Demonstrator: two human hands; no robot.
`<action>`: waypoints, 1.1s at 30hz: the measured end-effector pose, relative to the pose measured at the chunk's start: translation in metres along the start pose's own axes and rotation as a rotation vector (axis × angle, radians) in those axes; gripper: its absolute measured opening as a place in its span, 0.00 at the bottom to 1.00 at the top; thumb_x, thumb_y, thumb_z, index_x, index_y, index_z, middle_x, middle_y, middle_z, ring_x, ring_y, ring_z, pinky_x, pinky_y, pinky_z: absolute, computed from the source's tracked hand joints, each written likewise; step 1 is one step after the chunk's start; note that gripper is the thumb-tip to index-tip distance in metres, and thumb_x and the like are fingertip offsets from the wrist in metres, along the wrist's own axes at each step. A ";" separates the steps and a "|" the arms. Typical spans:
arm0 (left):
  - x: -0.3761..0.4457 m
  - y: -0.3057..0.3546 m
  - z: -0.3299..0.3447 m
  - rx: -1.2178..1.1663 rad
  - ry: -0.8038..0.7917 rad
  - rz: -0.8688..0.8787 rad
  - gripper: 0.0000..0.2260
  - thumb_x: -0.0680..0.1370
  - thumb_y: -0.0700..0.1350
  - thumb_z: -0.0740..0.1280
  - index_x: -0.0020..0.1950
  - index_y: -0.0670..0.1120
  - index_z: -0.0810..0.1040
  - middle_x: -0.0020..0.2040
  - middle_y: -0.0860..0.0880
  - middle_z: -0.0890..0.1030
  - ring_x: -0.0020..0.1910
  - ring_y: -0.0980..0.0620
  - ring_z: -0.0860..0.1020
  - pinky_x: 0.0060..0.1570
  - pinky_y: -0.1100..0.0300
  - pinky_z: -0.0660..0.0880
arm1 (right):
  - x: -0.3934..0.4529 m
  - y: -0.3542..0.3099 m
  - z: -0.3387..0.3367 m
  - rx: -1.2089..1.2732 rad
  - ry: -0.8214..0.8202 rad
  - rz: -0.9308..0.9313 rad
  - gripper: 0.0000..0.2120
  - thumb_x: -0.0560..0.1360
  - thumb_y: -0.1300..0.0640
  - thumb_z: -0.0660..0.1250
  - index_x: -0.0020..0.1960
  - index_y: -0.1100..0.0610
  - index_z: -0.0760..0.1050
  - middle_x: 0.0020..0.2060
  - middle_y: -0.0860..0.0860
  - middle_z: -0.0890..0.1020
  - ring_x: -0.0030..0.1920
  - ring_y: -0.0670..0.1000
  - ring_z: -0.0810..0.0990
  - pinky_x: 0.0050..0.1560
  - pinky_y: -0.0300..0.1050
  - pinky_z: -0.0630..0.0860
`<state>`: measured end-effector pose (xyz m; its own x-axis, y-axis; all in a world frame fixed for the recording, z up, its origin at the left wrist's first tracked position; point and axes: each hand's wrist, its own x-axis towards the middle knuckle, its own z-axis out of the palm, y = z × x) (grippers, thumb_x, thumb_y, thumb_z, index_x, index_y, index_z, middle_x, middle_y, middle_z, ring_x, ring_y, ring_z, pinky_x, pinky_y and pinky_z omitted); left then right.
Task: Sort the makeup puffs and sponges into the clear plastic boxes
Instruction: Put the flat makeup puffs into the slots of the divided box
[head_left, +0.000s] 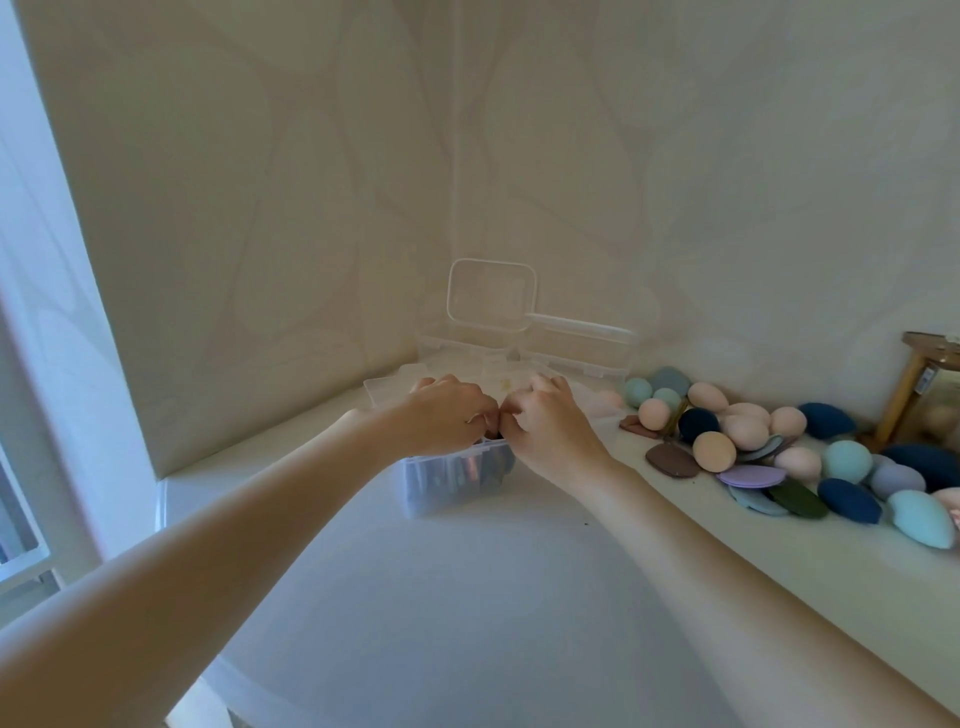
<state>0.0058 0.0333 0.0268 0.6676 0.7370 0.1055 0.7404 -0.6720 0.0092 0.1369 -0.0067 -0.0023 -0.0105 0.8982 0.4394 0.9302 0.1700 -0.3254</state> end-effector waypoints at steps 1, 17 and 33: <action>0.000 0.001 0.000 -0.003 -0.001 -0.008 0.17 0.79 0.40 0.52 0.62 0.51 0.76 0.60 0.50 0.78 0.63 0.47 0.71 0.64 0.53 0.63 | 0.000 -0.001 0.000 -0.001 -0.040 0.009 0.15 0.79 0.58 0.56 0.53 0.61 0.80 0.51 0.55 0.72 0.59 0.55 0.65 0.59 0.45 0.65; -0.005 0.010 -0.011 -0.273 0.173 0.035 0.14 0.78 0.37 0.55 0.61 0.44 0.73 0.61 0.50 0.78 0.39 0.60 0.77 0.48 0.63 0.71 | -0.007 0.030 -0.050 0.273 0.423 0.321 0.14 0.77 0.68 0.55 0.48 0.63 0.80 0.47 0.56 0.82 0.37 0.48 0.74 0.40 0.40 0.72; 0.021 0.040 0.022 -0.301 0.015 -0.007 0.16 0.81 0.41 0.50 0.69 0.46 0.63 0.63 0.44 0.75 0.64 0.45 0.69 0.62 0.54 0.64 | -0.025 0.108 -0.034 -0.308 -0.240 0.560 0.20 0.79 0.58 0.56 0.71 0.58 0.62 0.66 0.60 0.67 0.65 0.61 0.69 0.62 0.50 0.69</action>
<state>0.0514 0.0235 0.0072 0.6599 0.7418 0.1193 0.6871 -0.6600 0.3036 0.2504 -0.0248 -0.0203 0.4545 0.8884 0.0648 0.8809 -0.4374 -0.1808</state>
